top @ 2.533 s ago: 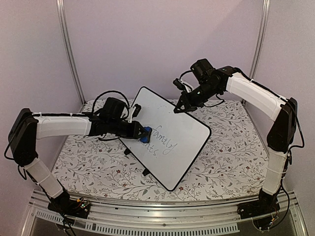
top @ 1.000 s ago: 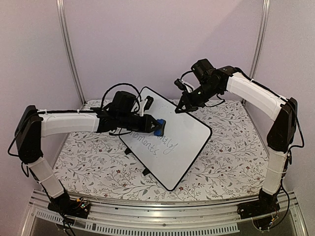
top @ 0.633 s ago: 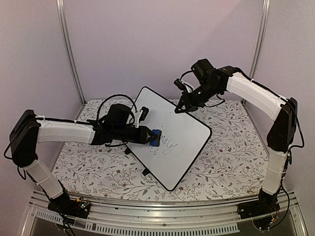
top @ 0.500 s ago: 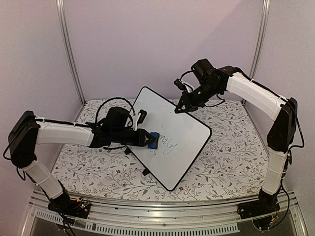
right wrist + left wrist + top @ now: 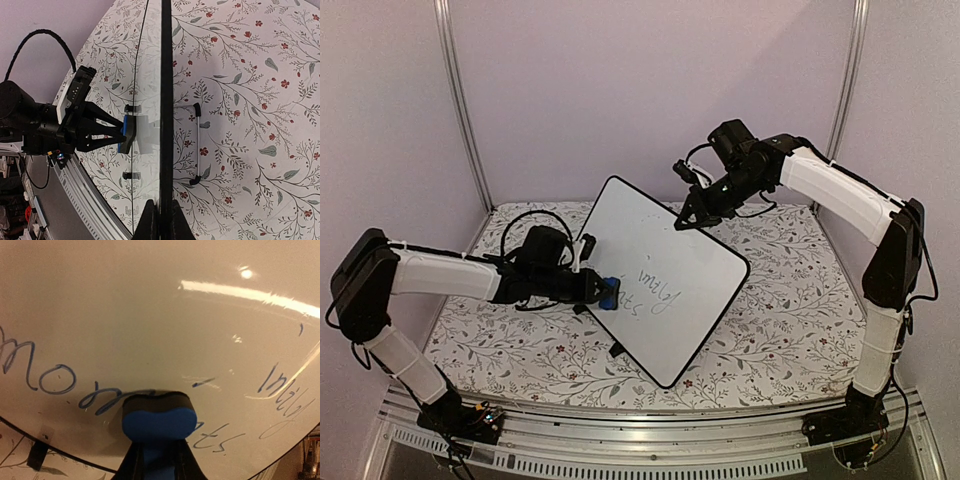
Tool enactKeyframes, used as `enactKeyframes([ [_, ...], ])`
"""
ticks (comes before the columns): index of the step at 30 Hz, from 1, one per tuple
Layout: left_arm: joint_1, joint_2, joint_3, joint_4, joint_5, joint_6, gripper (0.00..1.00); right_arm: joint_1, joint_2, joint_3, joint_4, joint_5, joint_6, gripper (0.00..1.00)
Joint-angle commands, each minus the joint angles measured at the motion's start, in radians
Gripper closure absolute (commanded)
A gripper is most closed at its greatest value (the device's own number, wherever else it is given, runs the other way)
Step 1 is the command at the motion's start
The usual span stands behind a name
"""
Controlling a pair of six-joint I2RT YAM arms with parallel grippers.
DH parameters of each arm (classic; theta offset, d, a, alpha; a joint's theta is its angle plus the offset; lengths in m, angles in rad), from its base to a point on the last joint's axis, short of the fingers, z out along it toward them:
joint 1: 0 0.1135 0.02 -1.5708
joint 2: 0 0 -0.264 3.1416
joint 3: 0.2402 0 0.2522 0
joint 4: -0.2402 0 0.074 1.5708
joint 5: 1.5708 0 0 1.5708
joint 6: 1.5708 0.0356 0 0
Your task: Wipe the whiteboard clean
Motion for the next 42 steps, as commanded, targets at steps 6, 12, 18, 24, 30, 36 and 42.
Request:
enactKeyframes([
  [6,-0.012,0.054,0.073,-0.061,-0.017,0.043,1.00,0.049,0.013,0.001,-0.037,0.035,-0.120,1.00],
  [12,-0.063,0.084,0.143,-0.087,-0.023,0.072,1.00,0.048,0.019,0.004,-0.039,0.034,-0.120,1.00],
  [18,-0.062,0.105,0.203,-0.093,-0.039,0.081,1.00,0.049,0.019,0.005,-0.039,0.031,-0.120,1.00],
  [24,-0.062,0.130,0.279,-0.153,-0.038,0.100,1.00,0.048,0.017,0.004,-0.039,0.034,-0.119,1.00],
  [30,-0.062,0.148,0.356,-0.175,-0.033,0.118,1.00,0.049,0.017,0.007,-0.039,0.032,-0.119,1.00],
  [36,-0.074,0.174,0.458,-0.215,-0.015,0.149,1.00,0.049,0.018,0.008,-0.040,0.033,-0.118,1.00],
  [42,-0.107,0.184,0.485,-0.270,-0.025,0.183,1.00,0.049,0.017,0.009,-0.039,0.035,-0.118,1.00],
])
